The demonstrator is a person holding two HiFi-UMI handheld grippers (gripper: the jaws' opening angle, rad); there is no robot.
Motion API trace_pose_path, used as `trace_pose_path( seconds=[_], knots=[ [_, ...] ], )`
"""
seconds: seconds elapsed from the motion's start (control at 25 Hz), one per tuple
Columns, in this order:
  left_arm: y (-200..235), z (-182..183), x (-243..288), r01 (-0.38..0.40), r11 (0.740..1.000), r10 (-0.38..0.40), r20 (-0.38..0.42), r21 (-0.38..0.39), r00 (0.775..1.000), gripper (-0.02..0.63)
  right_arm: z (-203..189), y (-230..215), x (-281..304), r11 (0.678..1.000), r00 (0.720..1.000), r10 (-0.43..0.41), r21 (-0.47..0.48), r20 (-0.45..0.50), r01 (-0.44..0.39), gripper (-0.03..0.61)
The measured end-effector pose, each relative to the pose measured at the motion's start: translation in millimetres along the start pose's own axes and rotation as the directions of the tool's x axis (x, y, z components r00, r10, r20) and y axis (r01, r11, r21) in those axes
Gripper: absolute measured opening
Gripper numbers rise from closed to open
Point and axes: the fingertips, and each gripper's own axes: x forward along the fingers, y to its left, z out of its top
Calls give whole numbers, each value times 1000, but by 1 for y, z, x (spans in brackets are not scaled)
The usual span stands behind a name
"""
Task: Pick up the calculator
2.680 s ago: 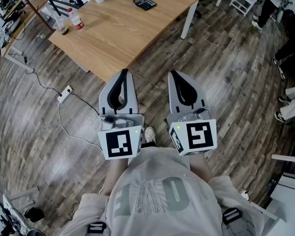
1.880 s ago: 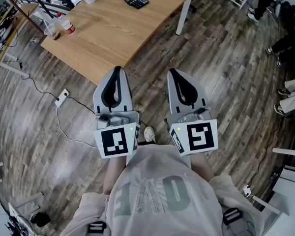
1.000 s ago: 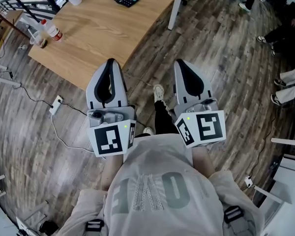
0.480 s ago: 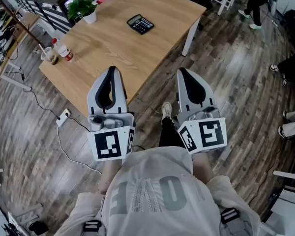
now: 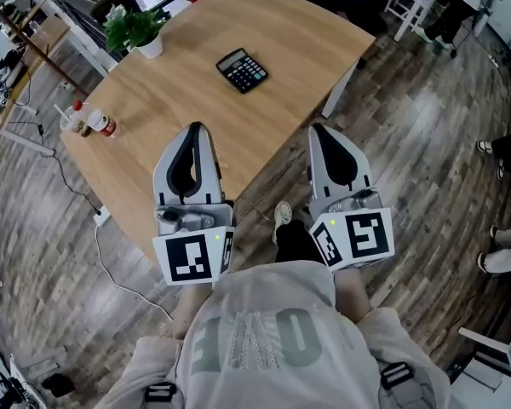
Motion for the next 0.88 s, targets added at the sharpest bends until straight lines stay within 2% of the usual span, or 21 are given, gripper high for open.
trace_pose_path(
  seconds=[0.48, 0.68, 0.88],
  knots=[
    [18, -29, 127, -130, 991, 131, -37, 28, 991, 9, 11, -72, 113, 992, 992, 121, -38, -42, -122, 18],
    [35, -37, 156, -196, 978, 201, -75, 75, 977, 8, 8, -90, 141, 986, 983, 169, -4, -68, -169, 18],
    [40, -42, 167, -210, 974, 217, -94, 84, 972, 9, 7, -96, 157, 982, 980, 188, 21, -63, -187, 18]
  ],
)
